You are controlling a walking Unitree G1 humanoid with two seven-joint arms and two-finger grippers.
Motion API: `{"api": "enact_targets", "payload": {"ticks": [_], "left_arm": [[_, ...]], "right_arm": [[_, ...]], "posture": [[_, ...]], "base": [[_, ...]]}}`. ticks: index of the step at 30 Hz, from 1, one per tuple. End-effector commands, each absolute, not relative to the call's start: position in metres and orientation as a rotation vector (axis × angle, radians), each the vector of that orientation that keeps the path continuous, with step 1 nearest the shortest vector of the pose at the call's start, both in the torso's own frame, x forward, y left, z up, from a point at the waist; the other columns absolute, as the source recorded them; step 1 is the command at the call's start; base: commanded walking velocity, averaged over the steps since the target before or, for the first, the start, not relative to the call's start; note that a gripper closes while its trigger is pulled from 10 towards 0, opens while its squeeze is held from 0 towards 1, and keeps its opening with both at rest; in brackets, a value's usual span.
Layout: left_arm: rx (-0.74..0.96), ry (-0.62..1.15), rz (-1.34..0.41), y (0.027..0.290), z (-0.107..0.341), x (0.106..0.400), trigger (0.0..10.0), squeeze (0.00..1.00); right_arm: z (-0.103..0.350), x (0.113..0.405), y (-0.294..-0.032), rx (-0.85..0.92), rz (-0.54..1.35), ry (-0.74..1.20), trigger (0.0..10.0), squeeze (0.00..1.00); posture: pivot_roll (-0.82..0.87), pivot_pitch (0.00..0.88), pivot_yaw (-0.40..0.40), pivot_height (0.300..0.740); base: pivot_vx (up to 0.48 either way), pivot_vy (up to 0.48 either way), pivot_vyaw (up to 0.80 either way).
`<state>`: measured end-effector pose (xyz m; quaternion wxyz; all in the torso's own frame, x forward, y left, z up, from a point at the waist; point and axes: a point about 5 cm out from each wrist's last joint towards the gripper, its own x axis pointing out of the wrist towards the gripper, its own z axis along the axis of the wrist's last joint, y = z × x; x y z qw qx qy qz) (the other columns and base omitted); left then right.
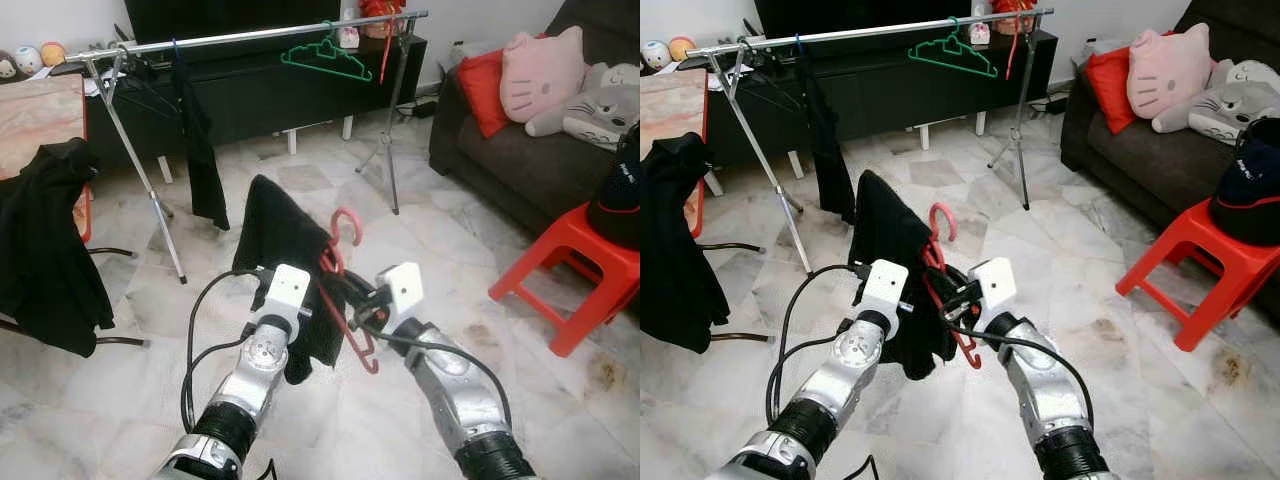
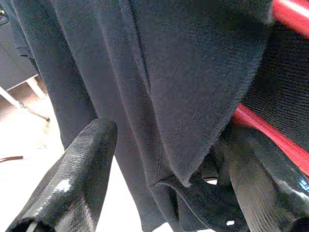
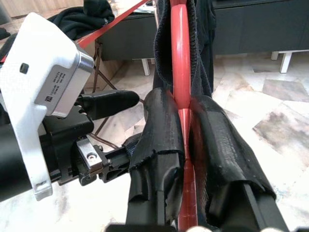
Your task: Hang hanger
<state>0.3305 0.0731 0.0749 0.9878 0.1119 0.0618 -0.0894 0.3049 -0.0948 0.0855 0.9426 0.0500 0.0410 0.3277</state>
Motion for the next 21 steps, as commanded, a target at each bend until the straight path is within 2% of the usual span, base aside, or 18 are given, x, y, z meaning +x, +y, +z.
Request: {"api": "enact_targets", "payload": {"ticks": [1,9,10,11,12,13,14,15,16,21], "left_arm": [[0.218,0.125,-0.167,0.071,0.077,0.333,10.0,0.00],[0.230,0.142,-0.063,0.084,0.077,0.337,10.0,0.00],[0.227,0.144,-0.051,0.086,0.077,0.337,9.2,0.00],[0.217,0.148,-0.035,0.088,0.077,0.338,5.1,0.00],[0.214,0.148,-0.035,0.088,0.077,0.338,5.1,0.00],[0.212,0.148,-0.033,0.088,0.077,0.338,3.6,0.00],[0.207,0.148,-0.031,0.088,0.077,0.338,2.7,0.00],[0.201,0.148,-0.032,0.088,0.077,0.338,0.3,0.00],[0.194,0.148,-0.032,0.088,0.077,0.338,0.0,0.00],[0.183,0.146,-0.046,0.085,0.077,0.337,0.0,0.00]], "right_arm": [[0.100,0.306,-0.090,0.106,0.685,0.016,0.0,0.00],[0.098,0.304,-0.087,0.111,0.692,0.027,0.0,0.00],[0.098,0.304,-0.088,0.113,0.689,0.027,0.0,0.00],[0.098,0.304,-0.089,0.113,0.684,0.029,0.0,0.00],[0.097,0.304,-0.089,0.113,0.685,0.029,0.0,0.00],[0.097,0.303,-0.089,0.113,0.685,0.030,0.0,0.00],[0.097,0.303,-0.089,0.113,0.685,0.031,0.0,0.00],[0.096,0.303,-0.088,0.115,0.688,0.033,0.0,0.00],[0.096,0.302,-0.088,0.116,0.693,0.036,0.0,0.00],[0.095,0.302,-0.087,0.119,0.695,0.040,0.0,0.00]], "posture": [[-0.11,0.000,-0.037,0.740],[-0.11,0.000,-0.038,0.740],[-0.10,0.000,-0.039,0.740],[-0.11,0.000,-0.038,0.740],[-0.11,0.000,-0.038,0.740],[-0.11,0.000,-0.038,0.740],[-0.11,0.000,-0.038,0.740],[-0.11,0.000,-0.039,0.740],[-0.10,0.000,-0.040,0.740],[-0.10,0.000,-0.040,0.740]], "base": [[0.000,0.000,0.00],[0.000,0.000,0.00],[0.000,0.000,0.00],[0.000,0.000,0.00],[0.000,0.000,0.00],[0.000,0.000,0.00],[0.000,0.000,0.00],[0.000,0.000,0.00],[0.000,0.000,0.00],[0.000,0.000,0.00]]}}
